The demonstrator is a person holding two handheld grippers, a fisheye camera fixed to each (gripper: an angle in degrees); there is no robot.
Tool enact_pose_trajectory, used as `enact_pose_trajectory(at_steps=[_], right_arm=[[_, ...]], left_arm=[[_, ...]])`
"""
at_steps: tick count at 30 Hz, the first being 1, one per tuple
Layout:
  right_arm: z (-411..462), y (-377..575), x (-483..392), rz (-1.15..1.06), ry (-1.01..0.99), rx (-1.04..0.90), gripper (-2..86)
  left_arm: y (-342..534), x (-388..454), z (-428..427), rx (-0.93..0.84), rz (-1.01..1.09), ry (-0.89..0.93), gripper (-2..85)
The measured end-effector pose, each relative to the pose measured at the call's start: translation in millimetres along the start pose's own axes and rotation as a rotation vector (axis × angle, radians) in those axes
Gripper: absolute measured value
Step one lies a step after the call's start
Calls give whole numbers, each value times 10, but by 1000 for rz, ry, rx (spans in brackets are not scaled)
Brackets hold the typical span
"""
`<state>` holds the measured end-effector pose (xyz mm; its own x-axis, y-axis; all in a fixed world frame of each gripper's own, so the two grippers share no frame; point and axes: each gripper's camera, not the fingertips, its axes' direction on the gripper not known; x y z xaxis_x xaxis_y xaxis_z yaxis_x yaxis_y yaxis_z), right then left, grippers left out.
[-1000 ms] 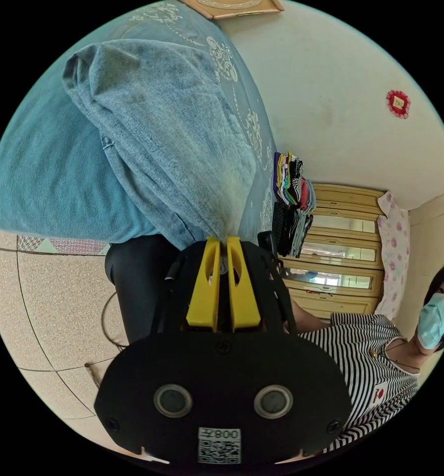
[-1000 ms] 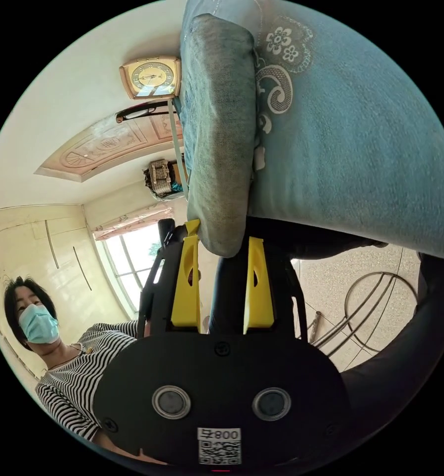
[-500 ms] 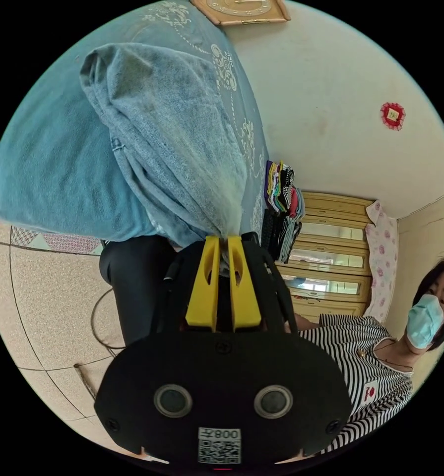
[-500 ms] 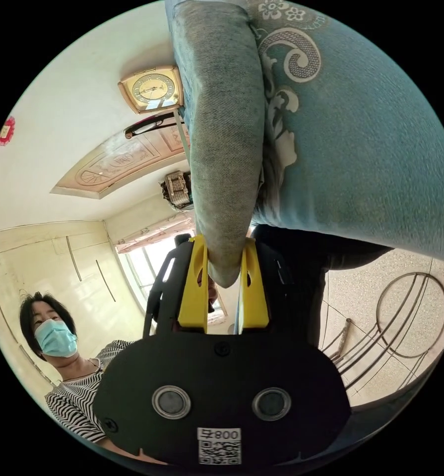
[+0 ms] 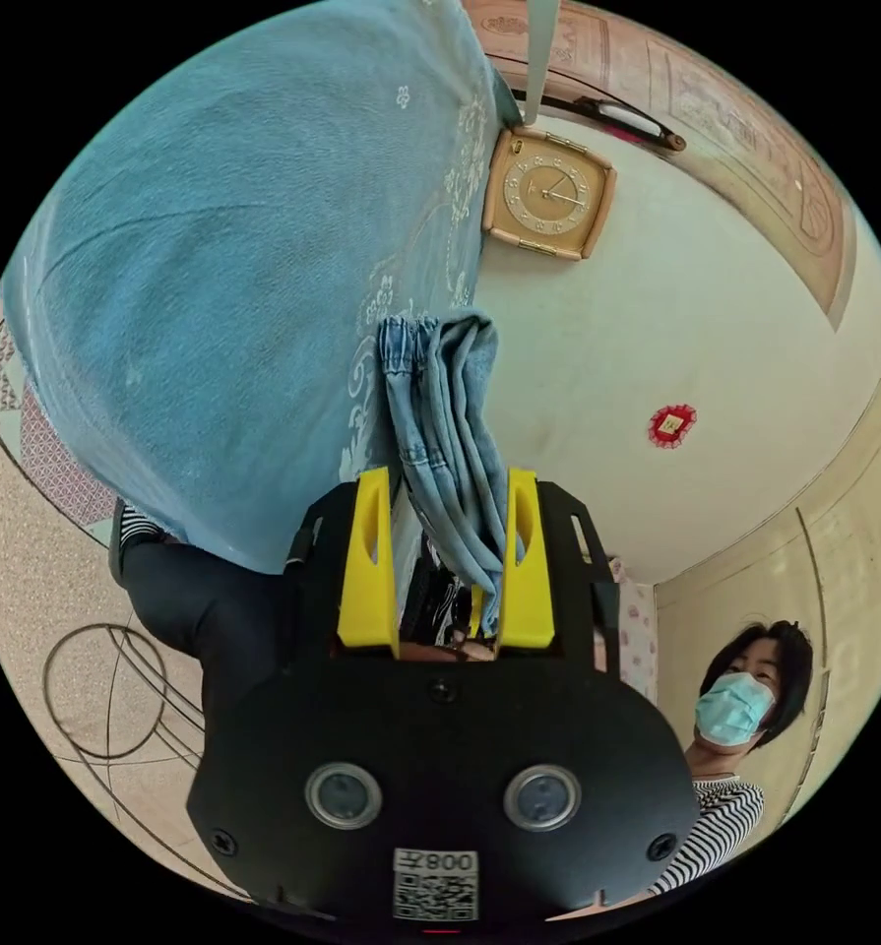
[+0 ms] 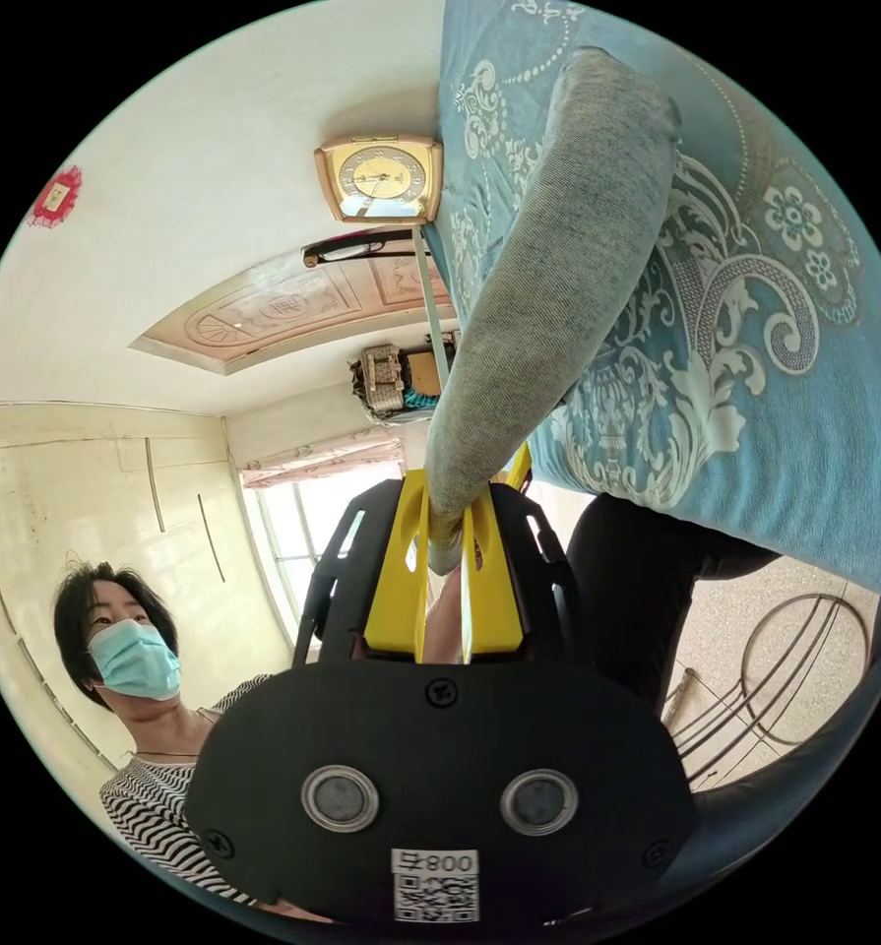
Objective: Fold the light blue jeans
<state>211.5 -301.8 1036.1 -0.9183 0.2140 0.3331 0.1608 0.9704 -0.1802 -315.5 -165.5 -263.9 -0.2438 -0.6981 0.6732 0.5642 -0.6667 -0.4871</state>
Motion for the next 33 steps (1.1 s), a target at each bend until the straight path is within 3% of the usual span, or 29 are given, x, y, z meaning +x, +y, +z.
enact_pose_trajectory(at_steps=[7, 17, 28, 33], right_arm=[[97, 74, -177, -30, 7, -4, 32], [206, 437, -172, -11, 3, 19, 25], [126, 1141, -441, -79, 30, 56, 22], [240, 1452, -392, -32, 45, 64, 21]], left_arm=[[-256, -58, -92, 114, -26, 77, 150], [-309, 267, -25, 42, 73, -44, 43], [248, 722, 163, -29, 132, -40, 42], [443, 425, 202, -50, -19, -61, 71]])
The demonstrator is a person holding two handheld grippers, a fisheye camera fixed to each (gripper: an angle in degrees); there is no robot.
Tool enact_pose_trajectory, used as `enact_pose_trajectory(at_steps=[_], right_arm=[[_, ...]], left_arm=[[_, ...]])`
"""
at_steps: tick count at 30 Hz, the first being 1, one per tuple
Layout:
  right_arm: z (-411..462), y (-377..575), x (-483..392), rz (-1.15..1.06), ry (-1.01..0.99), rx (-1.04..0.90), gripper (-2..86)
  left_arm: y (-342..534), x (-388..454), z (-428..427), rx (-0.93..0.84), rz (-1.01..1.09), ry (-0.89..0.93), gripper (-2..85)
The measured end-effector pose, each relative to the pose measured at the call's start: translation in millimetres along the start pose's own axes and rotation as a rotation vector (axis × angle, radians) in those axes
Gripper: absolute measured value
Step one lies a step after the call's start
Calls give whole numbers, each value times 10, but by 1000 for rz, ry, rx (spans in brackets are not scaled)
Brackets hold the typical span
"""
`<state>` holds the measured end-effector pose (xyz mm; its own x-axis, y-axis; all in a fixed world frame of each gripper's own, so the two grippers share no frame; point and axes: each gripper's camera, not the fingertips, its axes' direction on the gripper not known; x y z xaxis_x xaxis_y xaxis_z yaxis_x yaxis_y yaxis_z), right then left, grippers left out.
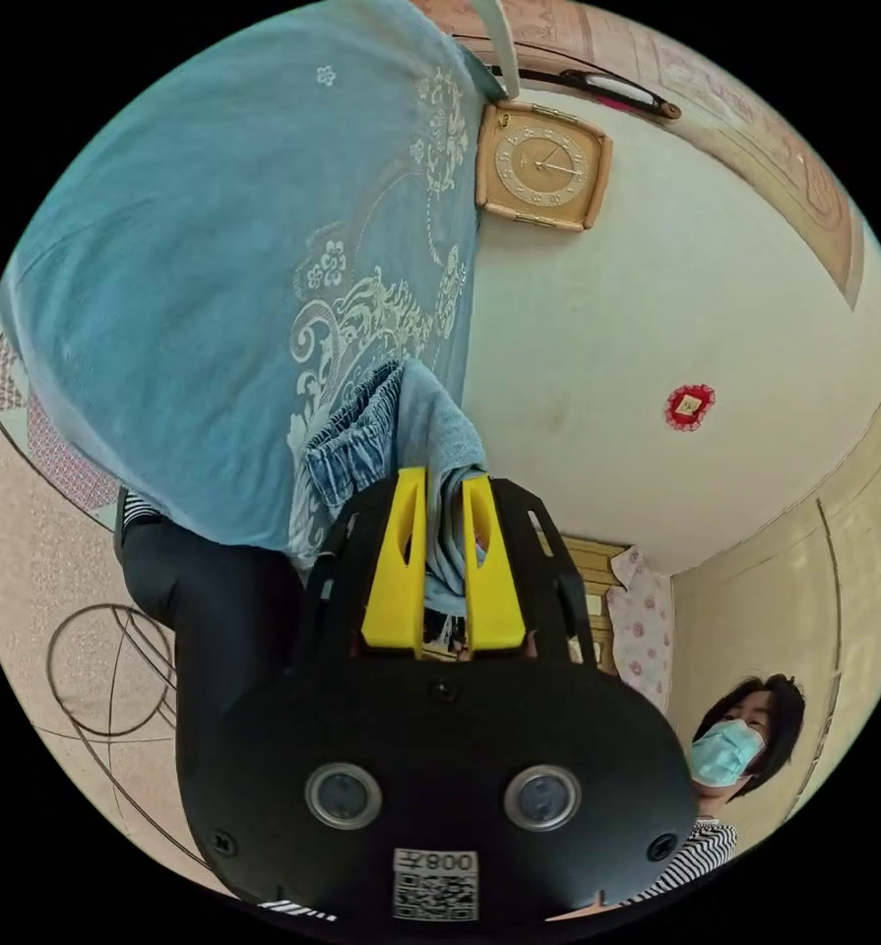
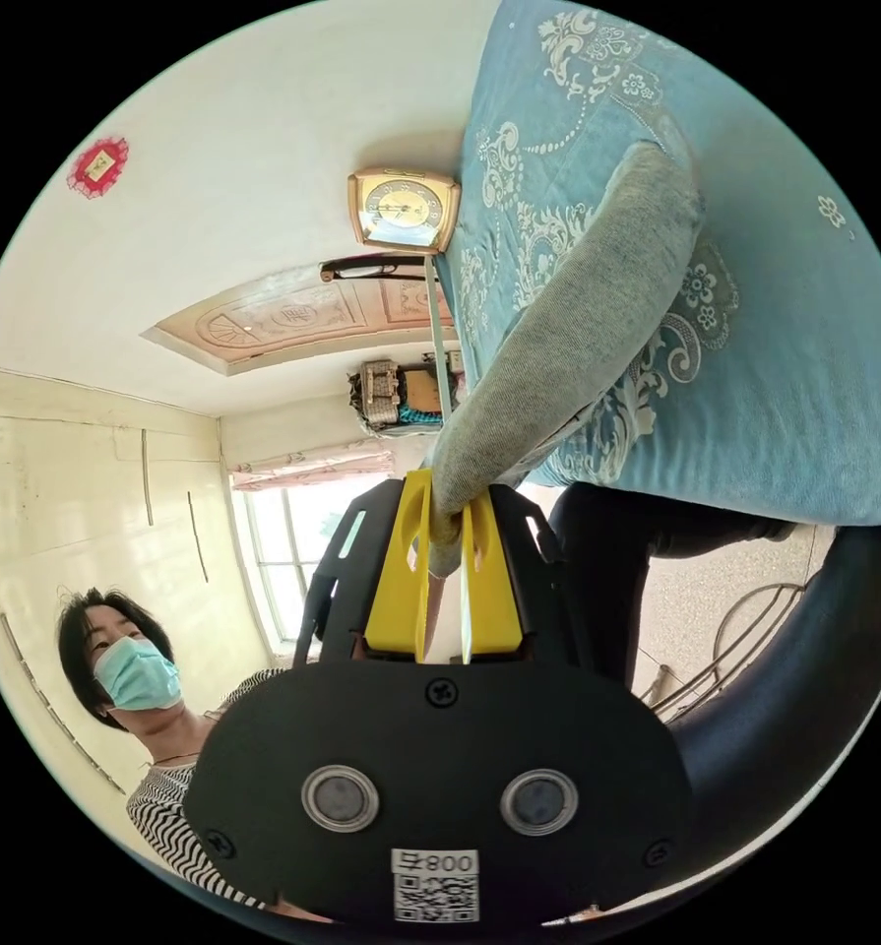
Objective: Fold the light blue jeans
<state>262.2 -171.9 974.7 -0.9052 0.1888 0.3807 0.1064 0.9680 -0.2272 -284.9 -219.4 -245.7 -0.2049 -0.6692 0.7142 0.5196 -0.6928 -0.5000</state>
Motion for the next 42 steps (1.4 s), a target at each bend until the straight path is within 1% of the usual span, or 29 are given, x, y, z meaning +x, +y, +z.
enact_pose_trajectory(at_steps=[2, 5, 7, 11, 16, 18, 21, 23, 25, 33, 42], right_arm=[[73, 83, -42, -2, 0, -3, 22], [180, 176, -192, -24, 14, -10, 25], [231, 214, -294, -41, 16, -12, 27], [336, 325, -508, -63, 29, -19, 30], [452, 546, -677, -63, 38, -18, 31], [489, 678, -729, -52, 31, -11, 30], [515, 841, -794, -37, 24, 0, 28], [534, 948, -850, -34, 31, -4, 26], [553, 1073, -916, -38, 36, -11, 22], [401, 1993, -1243, -62, -39, 10, 11], [-40, 3285, -1766, -130, -104, 120, 10]], left_arm=[[168, -102, -30, 34, -44, 44, 101], [416, -86, -69, 58, -41, -1, 137], [546, -106, -13, 43, -53, 16, 158], [674, -83, 303, 4, -72, 103, 193], [632, 175, 792, -36, -46, 164, 204], [625, 256, 950, -38, -56, 169, 192], [689, 361, 1148, -35, -86, 136, 128], [807, 524, 1267, -35, -59, 75, 88], [914, 664, 1354, -37, -33, 44, 74], [1541, 1457, 1845, -100, 101, -29, 60], [2372, 2256, 2904, -253, 172, -55, 60]])
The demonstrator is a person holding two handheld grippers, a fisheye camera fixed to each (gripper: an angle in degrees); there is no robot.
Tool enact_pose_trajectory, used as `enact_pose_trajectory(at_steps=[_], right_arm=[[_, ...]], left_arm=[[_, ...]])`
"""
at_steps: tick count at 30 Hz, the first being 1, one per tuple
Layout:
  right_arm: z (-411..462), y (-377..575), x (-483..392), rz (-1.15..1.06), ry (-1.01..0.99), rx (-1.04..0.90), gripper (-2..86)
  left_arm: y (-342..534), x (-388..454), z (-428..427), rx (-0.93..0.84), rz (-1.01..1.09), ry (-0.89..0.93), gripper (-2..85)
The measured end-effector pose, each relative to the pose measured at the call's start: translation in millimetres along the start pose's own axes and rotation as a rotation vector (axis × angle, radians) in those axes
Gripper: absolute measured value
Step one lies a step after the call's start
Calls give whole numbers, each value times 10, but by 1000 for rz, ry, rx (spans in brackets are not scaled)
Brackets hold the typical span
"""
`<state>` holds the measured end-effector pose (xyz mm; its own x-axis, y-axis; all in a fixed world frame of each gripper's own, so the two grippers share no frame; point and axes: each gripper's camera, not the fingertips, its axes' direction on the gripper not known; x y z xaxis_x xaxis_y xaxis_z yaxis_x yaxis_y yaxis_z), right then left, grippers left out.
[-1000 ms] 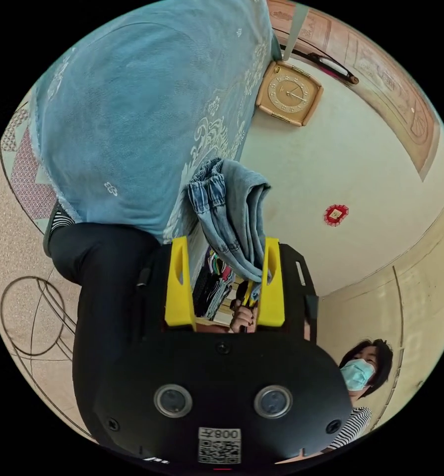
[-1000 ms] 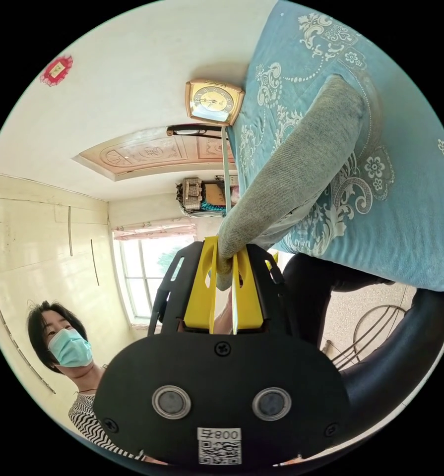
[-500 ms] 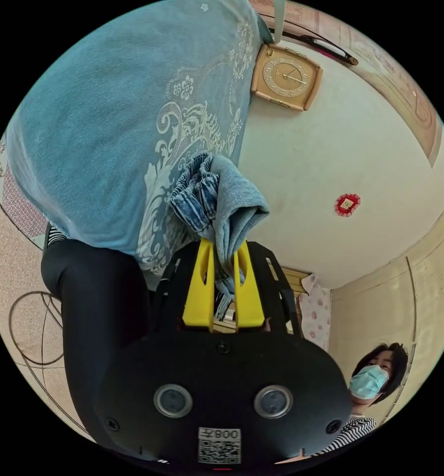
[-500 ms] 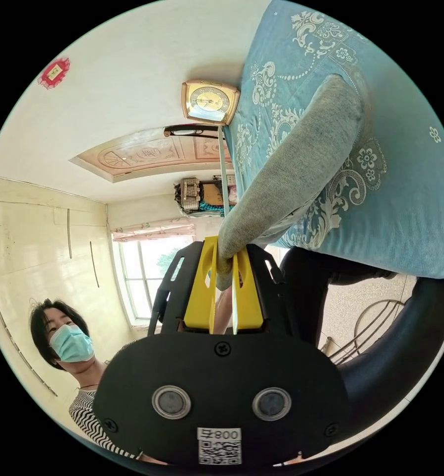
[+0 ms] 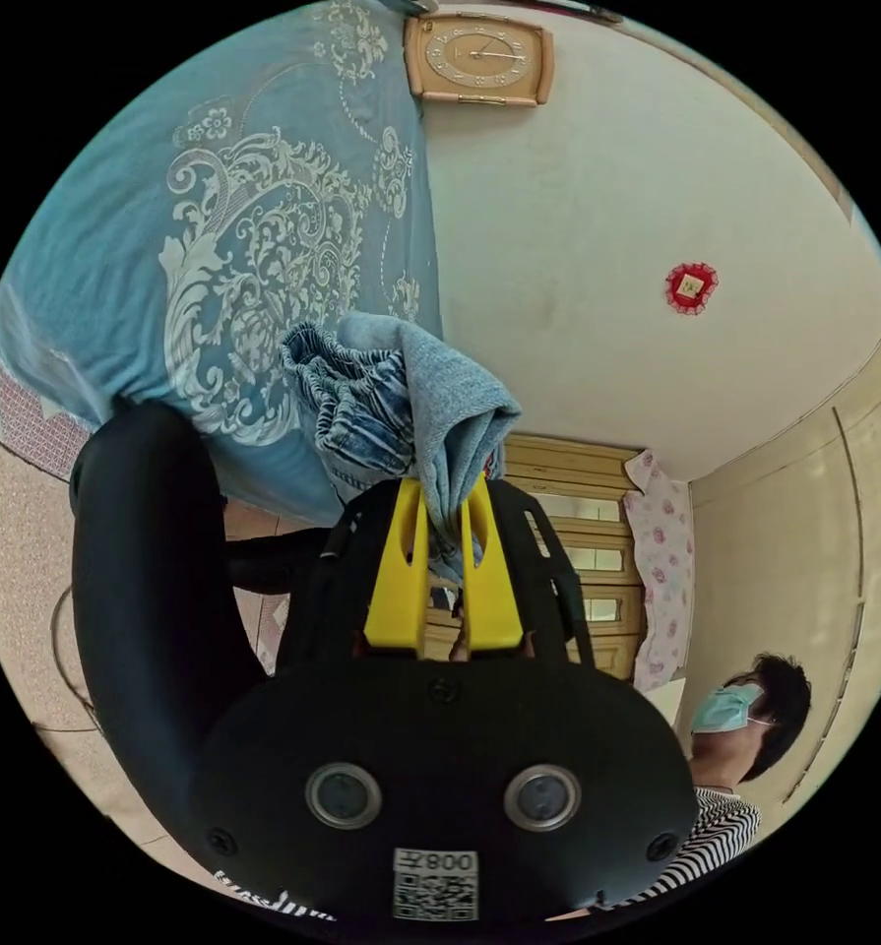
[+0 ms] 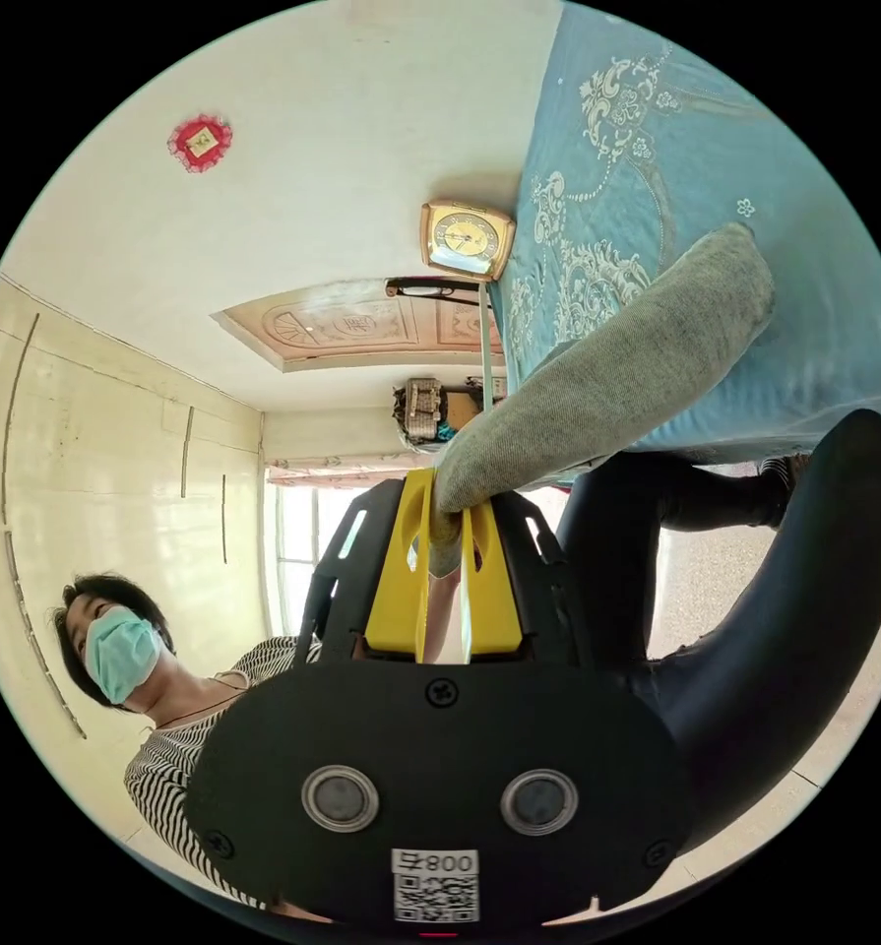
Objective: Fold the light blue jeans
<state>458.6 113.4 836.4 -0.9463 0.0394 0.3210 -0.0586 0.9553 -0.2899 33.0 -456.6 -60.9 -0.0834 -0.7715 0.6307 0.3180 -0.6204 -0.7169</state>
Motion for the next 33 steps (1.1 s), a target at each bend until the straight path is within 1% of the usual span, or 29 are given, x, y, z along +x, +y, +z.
enact_pose_trajectory(at_steps=[9, 14, 15, 19, 22, 24, 28, 30, 32, 33], right_arm=[[-616, 702, -585, -16, -92, 163, 9], [-989, 745, -959, -10, -107, 260, 9], [-1090, 724, -1086, -13, -101, 283, 9], [-1401, 614, -1551, -21, -73, 347, 8], [-1642, 532, -2054, -37, -44, 392, 8], [-1835, 512, -2544, -58, -29, 427, 9], [-2176, 616, -3437, -107, -14, 483, 8], [-2460, 744, -4084, -149, -13, 523, 8], [-2718, 854, -4591, -193, -3, 555, 8], [-2909, 935, -4929, -227, 9, 578, 8]], left_arm=[[-49, 1002, 1660, -163, 51, -86, 58], [-365, 1525, 2962, -259, 57, -107, 58], [-410, 1581, 3118, -271, 57, -105, 57], [-708, 2036, 4221, -338, 59, -73, 55], [-855, 2472, 4955, -376, 62, -53, 55], [-896, 2814, 5378, -403, 77, -52, 54], [-822, 3830, 6391, -472, 142, -44, 54], [-727, 4314, 6854, -503, 184, -30, 54], [-555, 4963, 7535, -550, 251, 2, 55], [-508, 5118, 7716, -565, 270, 11, 55]])
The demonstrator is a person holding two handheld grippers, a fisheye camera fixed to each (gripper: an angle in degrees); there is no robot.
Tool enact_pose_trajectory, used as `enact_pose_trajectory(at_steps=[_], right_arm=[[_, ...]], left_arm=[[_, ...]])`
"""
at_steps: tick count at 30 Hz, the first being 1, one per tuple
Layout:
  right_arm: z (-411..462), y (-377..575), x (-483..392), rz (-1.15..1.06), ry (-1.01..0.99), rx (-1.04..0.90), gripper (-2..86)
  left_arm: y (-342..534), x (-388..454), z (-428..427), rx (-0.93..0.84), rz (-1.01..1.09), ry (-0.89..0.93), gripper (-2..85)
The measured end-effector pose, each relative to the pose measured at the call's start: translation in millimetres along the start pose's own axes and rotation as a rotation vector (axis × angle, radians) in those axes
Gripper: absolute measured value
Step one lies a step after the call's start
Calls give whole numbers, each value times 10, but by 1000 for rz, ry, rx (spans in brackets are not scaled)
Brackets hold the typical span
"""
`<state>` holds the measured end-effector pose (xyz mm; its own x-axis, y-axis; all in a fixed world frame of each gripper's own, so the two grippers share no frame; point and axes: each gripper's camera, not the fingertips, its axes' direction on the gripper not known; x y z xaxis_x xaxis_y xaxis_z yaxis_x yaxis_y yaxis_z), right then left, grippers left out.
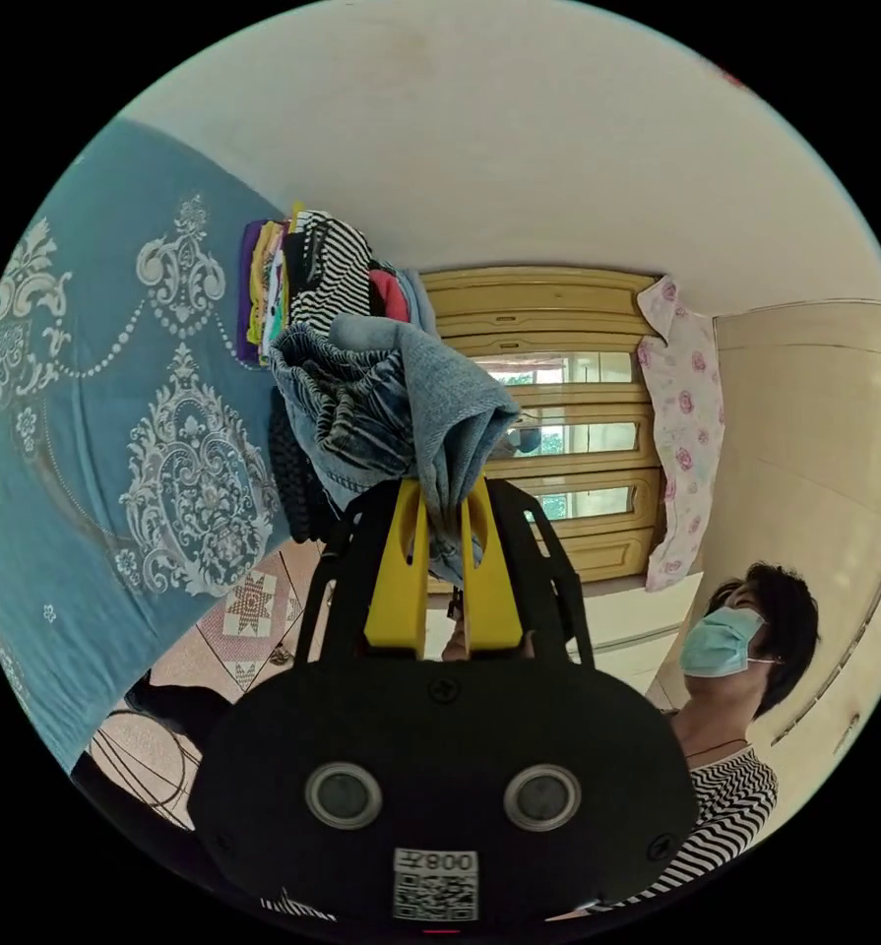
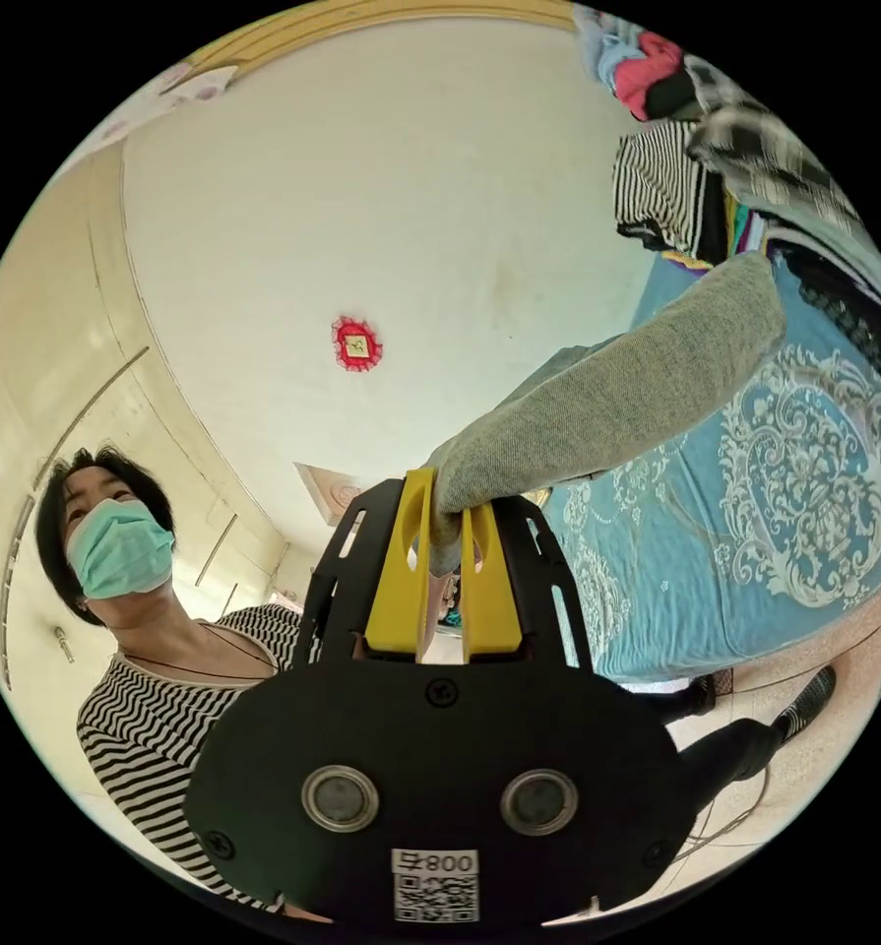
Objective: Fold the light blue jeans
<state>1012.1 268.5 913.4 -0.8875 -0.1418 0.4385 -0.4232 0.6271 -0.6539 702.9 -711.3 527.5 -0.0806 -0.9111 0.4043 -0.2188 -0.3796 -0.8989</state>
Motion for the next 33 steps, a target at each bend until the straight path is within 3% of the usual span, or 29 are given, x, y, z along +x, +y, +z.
enact_pose_trajectory(at_steps=[5, 12, 15, 17, 20, 23, 30, 33], right_arm=[[-787, -401, -1198, -146, 68, 92, 9], [-1812, -827, -2225, -167, 228, 259, 12], [-2132, -964, -2166, -59, 294, 308, 15], [-2278, -1027, -1978, 44, 336, 318, 21], [-2387, -1042, -1567, 297, 413, 303, 34], [-2247, -1029, -1431, 449, 464, 184, 44], [-2287, -1073, -1975, 536, 395, 175, 61], [-2329, -1043, -2233, 584, 345, 209, 68]], left_arm=[[-837, 1042, 1639, -124, 163, 93, 55], [-1693, 1582, 3670, -298, 278, 146, 62], [-1967, 1443, 4493, -380, 286, 48, 65], [-2101, 1100, 5032, -445, 181, -78, 67], [-2183, 740, 5436, -525, 91, -210, 68], [-2247, 700, 5600, -552, 64, -128, 68], [-2454, 1183, 5591, -446, 85, -169, 51], [-2451, 1696, 5829, -418, 192, -225, 27]])
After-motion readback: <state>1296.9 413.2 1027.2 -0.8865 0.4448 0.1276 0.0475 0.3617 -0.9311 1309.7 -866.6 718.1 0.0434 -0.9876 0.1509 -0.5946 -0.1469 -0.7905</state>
